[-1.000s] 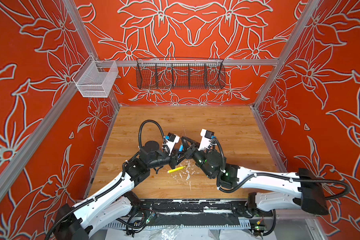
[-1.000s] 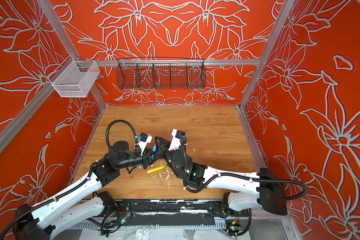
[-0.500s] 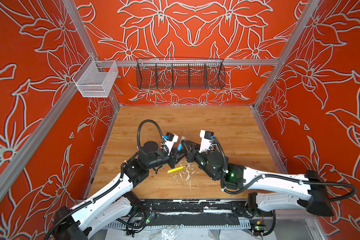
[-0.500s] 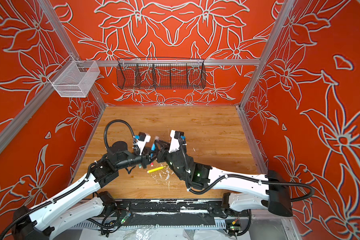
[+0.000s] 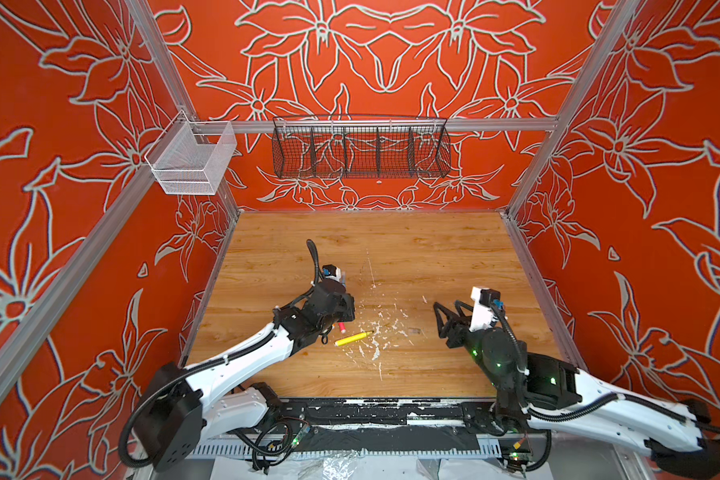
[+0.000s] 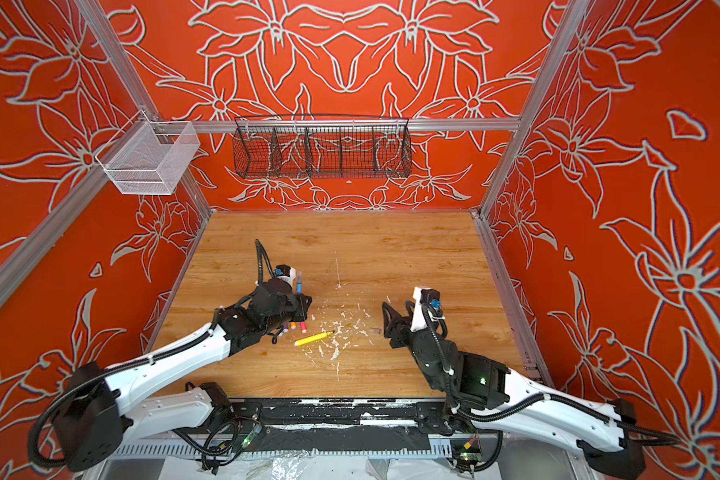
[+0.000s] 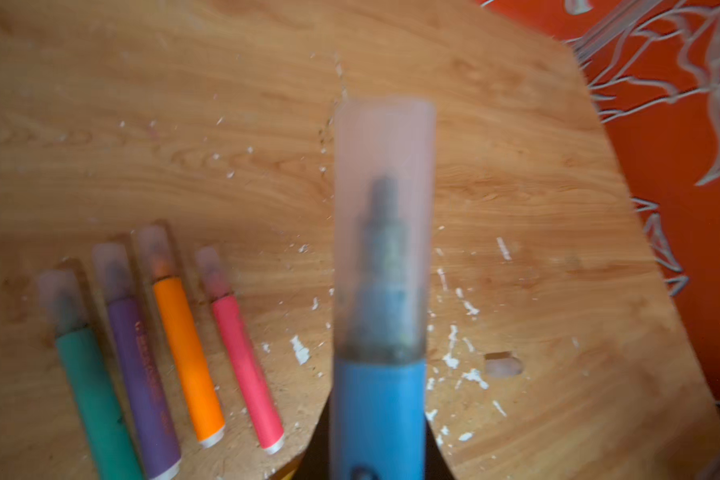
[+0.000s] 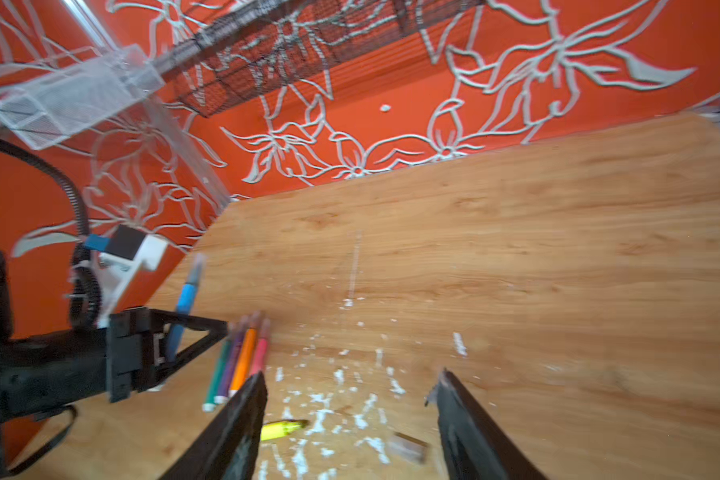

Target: Insert the pens into the pen caps

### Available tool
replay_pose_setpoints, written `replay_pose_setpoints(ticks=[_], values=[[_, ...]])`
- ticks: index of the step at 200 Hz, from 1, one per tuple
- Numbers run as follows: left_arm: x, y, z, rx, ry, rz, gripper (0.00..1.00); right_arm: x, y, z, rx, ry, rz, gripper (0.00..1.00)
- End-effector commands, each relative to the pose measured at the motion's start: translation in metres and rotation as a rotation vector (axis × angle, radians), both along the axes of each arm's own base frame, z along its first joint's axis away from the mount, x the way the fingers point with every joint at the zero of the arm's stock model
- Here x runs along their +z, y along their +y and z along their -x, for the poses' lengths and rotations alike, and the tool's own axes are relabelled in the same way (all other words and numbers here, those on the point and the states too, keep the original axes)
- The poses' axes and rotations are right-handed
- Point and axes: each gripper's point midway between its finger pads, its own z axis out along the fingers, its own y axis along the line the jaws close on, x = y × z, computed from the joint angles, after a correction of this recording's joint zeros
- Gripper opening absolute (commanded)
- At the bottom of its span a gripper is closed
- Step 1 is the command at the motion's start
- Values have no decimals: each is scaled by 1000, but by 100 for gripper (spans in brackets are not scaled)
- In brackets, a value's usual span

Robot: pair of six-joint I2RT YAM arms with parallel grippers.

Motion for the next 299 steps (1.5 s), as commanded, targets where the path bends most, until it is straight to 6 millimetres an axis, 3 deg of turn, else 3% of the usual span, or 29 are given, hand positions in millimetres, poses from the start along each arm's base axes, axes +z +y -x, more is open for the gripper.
replay_pose_setpoints(ticks=[1,27,54,86,122,135,158,198,224,262,281,299], values=[[-21,5,-11,98,77,-70,0,-7,-45,-1,-136,-37,106,66],[-45,7,-20,139,141,-155,0,-14,-61,-4,-211,-62,154,67],[-63,7,-27,152,153,-203,0,-24,-64,-15,-278,-10,249,67],[-87,11,-35,176,212,-297,0,-53,-75,-37,-351,102,293,67],[-105,9,-36,176,258,-334,0,-86,-121,-57,-563,222,324,62],[-109,11,-35,182,271,-344,0,-90,-126,-61,-595,230,344,62],[-112,16,-32,204,282,-361,16,-96,-131,-66,-634,249,355,61],[-106,20,-30,229,278,-359,38,-102,-127,-68,-618,281,370,61],[-95,14,-33,192,260,-342,42,-102,-129,-66,-620,283,360,62],[-46,0,-35,99,168,-362,42,-103,-130,-64,-615,281,349,62],[-20,-7,-21,26,104,-409,44,-104,-130,-65,-613,285,348,62],[-7,-15,4,-65,59,-460,45,-105,-129,-65,-613,293,351,62]])
